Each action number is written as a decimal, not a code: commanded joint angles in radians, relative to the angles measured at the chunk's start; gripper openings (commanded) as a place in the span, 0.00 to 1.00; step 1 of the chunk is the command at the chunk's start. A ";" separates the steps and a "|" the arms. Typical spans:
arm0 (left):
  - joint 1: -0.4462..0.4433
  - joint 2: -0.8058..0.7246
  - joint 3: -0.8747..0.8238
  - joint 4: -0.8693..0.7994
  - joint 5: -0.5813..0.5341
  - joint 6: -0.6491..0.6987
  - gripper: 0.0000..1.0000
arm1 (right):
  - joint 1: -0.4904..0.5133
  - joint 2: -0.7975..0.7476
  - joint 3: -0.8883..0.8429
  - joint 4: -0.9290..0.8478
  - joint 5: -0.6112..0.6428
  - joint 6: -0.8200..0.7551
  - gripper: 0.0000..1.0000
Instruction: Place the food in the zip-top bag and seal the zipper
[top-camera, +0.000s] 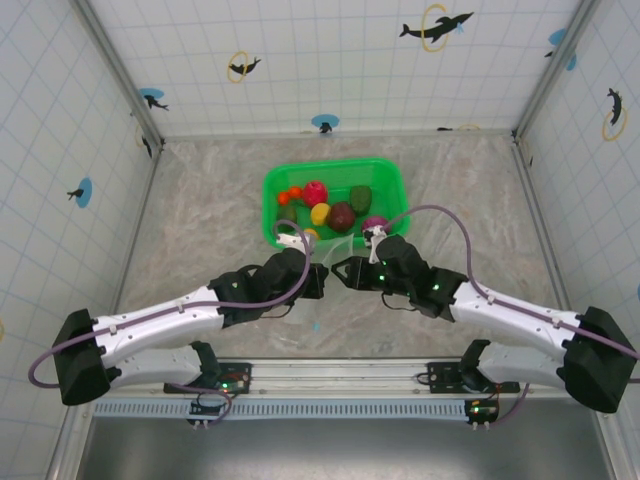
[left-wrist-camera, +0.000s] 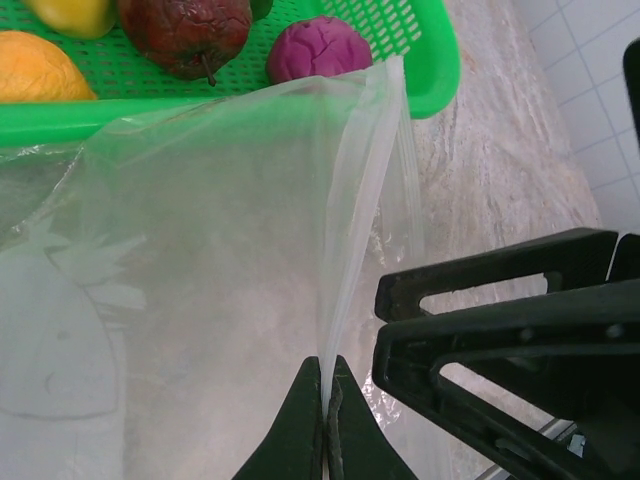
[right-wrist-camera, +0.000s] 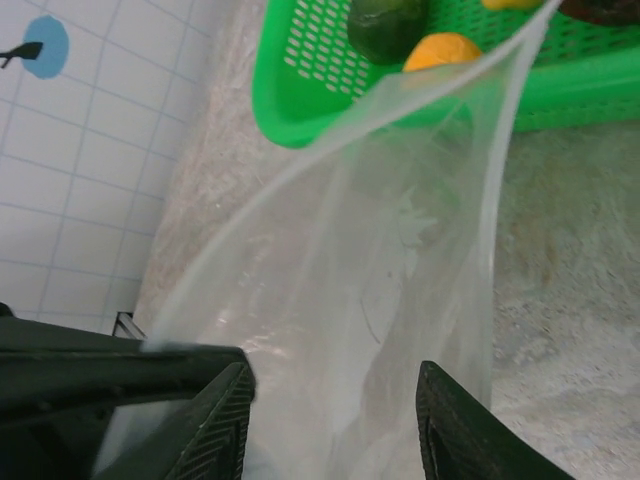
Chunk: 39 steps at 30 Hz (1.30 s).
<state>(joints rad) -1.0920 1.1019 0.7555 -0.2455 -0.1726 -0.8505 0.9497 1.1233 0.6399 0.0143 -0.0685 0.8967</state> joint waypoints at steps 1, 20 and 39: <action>0.008 -0.004 0.004 -0.003 -0.024 -0.012 0.00 | 0.000 -0.041 -0.020 -0.013 0.004 -0.017 0.46; 0.020 0.019 0.011 -0.002 -0.026 0.004 0.00 | -0.046 -0.016 -0.038 -0.054 -0.078 -0.055 0.50; 0.046 0.107 0.040 -0.063 0.239 0.025 0.09 | -0.071 0.030 0.007 -0.144 -0.037 -0.204 0.00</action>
<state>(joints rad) -1.0515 1.1790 0.7639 -0.2646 -0.0425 -0.8387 0.8818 1.1572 0.6205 -0.0994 -0.1177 0.7387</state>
